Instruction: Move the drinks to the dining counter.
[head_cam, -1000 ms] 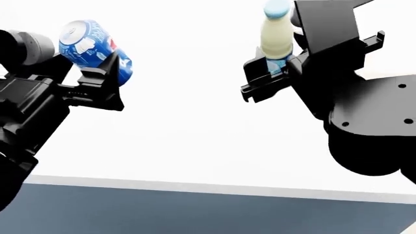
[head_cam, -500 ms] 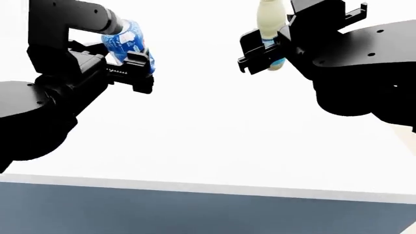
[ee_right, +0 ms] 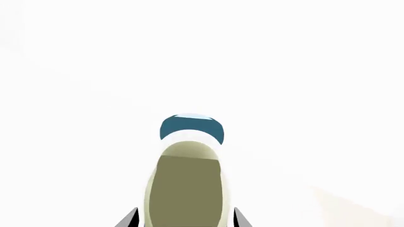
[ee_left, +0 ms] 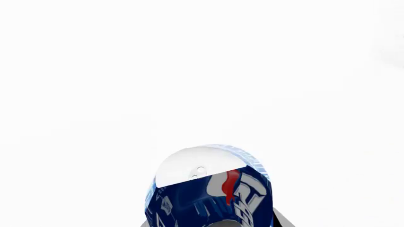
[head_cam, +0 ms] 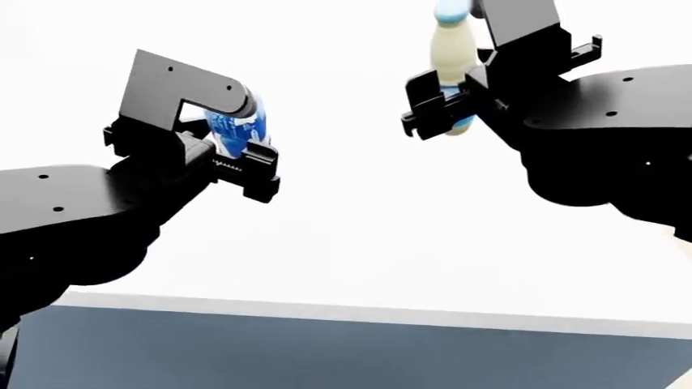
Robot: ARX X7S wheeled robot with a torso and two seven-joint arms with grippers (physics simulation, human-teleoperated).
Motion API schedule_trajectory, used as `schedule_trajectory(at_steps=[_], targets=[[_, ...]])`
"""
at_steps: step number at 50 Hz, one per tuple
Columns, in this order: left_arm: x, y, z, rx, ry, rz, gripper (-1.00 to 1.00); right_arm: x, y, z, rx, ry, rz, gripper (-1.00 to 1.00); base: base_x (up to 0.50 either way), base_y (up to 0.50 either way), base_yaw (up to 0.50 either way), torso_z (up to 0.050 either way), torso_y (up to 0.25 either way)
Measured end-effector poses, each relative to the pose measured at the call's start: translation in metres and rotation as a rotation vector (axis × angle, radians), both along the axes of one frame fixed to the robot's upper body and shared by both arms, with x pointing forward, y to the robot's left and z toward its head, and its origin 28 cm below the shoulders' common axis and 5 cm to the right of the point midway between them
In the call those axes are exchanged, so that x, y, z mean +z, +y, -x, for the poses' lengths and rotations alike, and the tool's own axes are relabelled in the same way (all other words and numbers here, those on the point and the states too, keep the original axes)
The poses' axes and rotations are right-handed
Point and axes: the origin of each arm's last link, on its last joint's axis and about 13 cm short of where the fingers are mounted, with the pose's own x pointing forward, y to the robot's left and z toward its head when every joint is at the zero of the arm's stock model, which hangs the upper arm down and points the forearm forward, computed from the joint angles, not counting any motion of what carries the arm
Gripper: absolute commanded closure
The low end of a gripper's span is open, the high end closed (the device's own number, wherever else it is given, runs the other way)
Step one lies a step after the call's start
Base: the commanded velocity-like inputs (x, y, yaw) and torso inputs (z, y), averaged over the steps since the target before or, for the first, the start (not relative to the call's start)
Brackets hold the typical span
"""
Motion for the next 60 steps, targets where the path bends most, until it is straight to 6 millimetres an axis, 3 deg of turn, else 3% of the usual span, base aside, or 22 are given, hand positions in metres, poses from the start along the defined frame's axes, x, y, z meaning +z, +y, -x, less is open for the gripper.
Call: schedule_trajectory(at_steps=[37,38,60], targets=[[-0.015,0.0,-0.001,-0.015,0.063,-0.032,1.0,-0.008,-0.003,0.002,0.007,0.022,0.005,1.0,0.0,0.0,0.0,0.001,0.001],[-0.016,0.0,-0.001,-0.017,0.064,-0.031,-1.0,-0.008,-0.003,0.002,0.007,0.022,0.005,1.0,0.0,0.0,0.0,0.0,0.0],[-0.014,0.002,0.001,-0.016,0.053,-0.011,-1.0,-0.009,-0.004,0.003,0.011,0.029,0.003,1.0,0.0,0.0,0.0,0.0,0.001]])
